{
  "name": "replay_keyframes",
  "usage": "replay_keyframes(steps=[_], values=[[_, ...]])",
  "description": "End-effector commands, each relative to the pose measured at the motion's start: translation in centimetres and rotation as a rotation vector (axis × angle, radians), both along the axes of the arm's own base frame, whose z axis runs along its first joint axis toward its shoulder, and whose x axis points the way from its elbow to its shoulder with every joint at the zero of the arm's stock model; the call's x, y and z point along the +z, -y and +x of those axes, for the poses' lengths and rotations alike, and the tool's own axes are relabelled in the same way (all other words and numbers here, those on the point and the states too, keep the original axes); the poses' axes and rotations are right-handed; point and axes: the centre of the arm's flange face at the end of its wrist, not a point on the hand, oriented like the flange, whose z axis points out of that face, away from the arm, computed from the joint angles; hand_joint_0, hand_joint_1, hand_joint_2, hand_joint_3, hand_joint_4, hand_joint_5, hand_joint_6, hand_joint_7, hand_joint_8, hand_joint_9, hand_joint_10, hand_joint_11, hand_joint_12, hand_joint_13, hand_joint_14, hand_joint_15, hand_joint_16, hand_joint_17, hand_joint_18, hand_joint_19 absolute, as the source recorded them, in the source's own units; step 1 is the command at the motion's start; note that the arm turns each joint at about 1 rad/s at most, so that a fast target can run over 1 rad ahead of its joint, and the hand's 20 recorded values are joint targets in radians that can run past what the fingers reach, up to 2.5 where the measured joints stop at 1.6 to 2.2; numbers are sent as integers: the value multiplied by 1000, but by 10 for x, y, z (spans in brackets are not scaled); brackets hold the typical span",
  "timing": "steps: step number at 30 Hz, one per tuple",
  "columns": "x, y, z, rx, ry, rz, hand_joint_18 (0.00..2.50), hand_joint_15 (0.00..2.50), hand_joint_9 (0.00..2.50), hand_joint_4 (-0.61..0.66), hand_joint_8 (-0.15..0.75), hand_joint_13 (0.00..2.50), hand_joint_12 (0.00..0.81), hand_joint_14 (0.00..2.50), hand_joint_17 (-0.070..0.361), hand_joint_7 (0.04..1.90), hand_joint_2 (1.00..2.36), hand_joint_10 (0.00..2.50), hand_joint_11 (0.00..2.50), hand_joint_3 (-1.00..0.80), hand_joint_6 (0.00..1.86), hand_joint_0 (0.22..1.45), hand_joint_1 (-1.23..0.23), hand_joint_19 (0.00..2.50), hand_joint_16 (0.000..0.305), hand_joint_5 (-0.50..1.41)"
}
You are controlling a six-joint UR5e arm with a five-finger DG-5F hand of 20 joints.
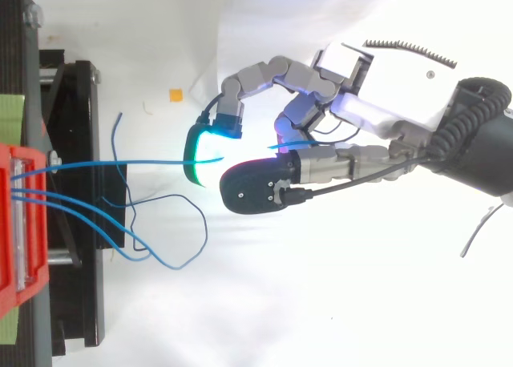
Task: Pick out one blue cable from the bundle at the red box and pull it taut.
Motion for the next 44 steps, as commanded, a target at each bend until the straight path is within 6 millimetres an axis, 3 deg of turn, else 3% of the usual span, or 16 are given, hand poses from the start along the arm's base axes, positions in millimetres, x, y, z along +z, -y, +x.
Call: replay_keyframes(steps=[1, 44], values=[[0, 0, 0, 0, 0, 0, 936, 1193, 1175, -138, 221, 1231, 270, 1410, 88, 1034, 1018, 1304, 1432, -226, 933, 732, -753, 1157, 39, -194], [0, 0, 0, 0, 0, 0, 923, 1209, 1179, -133, 228, 1237, 272, 1365, 90, 1042, 1019, 1295, 1440, -219, 932, 729, -754, 1140, 40, -193]])
